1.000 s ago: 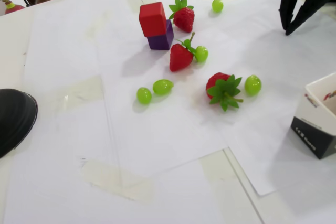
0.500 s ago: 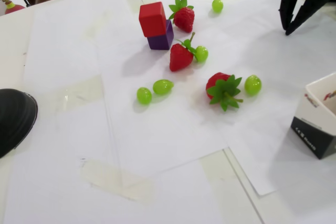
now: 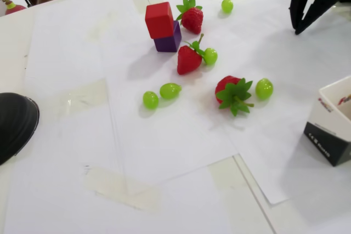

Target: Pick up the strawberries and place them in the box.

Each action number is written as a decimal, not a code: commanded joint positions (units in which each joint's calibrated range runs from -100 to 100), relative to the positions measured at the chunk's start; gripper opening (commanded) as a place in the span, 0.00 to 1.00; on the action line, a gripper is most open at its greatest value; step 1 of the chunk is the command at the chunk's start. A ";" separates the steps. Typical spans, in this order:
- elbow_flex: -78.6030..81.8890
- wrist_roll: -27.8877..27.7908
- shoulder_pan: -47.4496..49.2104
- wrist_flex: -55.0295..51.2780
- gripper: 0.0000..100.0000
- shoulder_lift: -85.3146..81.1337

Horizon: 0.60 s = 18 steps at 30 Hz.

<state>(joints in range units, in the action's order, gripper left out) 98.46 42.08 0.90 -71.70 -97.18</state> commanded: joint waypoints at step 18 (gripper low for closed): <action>-54.19 -6.64 0.94 -3.46 0.00 42.41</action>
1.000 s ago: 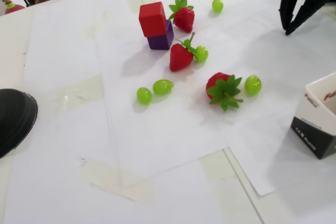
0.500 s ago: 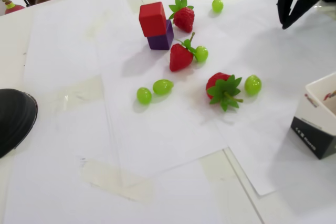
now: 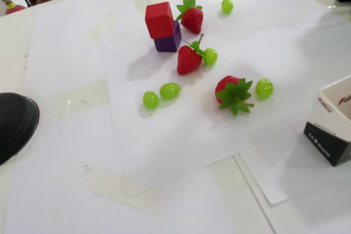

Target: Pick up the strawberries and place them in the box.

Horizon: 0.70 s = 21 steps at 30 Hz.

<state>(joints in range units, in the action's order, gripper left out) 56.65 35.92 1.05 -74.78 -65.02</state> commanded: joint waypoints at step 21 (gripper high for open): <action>-39.56 -0.68 17.48 13.10 0.01 58.31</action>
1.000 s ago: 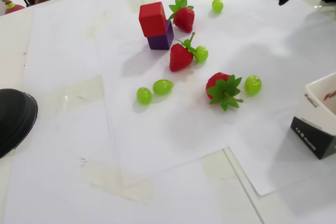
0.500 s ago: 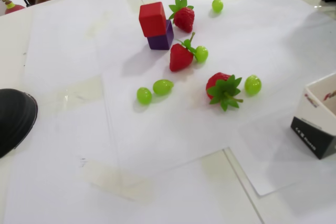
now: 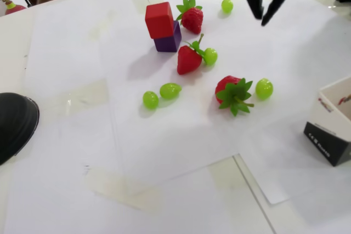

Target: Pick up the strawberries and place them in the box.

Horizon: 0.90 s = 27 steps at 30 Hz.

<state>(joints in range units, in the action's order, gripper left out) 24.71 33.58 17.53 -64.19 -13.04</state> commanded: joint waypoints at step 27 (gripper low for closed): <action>-11.25 8.16 3.94 6.10 0.28 20.86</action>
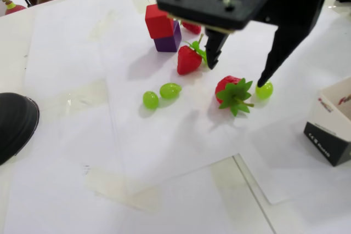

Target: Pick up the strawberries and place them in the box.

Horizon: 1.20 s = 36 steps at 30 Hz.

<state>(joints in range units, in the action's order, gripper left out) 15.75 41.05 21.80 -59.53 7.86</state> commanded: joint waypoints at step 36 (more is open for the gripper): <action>1.89 3.03 -1.28 8.46 0.16 5.12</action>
<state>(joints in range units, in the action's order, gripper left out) 17.74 43.74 20.75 -51.78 14.95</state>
